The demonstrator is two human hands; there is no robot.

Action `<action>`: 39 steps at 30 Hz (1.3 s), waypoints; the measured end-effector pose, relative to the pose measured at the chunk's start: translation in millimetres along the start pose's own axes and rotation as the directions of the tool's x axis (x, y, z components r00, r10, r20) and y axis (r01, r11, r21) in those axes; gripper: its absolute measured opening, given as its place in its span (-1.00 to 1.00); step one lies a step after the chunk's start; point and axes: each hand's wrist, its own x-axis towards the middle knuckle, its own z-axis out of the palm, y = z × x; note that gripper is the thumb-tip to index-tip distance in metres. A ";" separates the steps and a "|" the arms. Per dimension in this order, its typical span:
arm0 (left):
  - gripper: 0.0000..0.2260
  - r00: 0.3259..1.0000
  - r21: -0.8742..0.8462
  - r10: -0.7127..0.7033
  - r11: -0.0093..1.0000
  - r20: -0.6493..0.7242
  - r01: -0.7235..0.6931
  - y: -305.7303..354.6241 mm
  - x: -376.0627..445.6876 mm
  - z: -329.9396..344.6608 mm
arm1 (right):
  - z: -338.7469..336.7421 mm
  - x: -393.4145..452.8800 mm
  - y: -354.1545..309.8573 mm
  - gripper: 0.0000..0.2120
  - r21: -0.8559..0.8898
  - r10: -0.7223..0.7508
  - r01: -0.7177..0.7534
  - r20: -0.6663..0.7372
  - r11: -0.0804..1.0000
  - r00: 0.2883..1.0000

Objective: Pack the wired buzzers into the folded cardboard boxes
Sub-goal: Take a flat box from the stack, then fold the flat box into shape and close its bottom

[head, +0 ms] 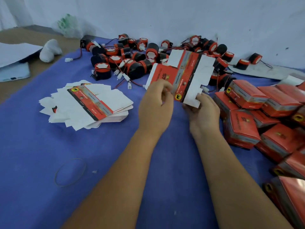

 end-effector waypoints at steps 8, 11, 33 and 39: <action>-0.50 0.996 -0.110 -0.030 0.994 -0.078 0.021 -9.0 12.4 -4.0 | -12.3 -22.4 -0.5 -0.85 -0.588 -0.319 0.470 0.347 0.658 0.882; -0.47 0.965 -0.037 0.149 0.986 -0.218 -0.161 -1.0 12.4 -5.9 | -8.5 -27.9 1.6 -0.87 -0.693 -0.485 0.597 0.391 0.404 0.782; -0.55 0.901 0.076 0.362 0.918 0.239 -0.389 -5.9 6.0 4.2 | -8.5 -23.7 -20.4 -0.79 -0.281 -0.475 0.424 -0.143 0.861 0.869; -0.70 0.990 -0.043 0.136 0.990 -0.029 -0.137 -1.5 8.9 -6.2 | 0.2 -42.1 -7.4 -0.72 -0.461 -0.449 0.619 0.432 0.636 0.782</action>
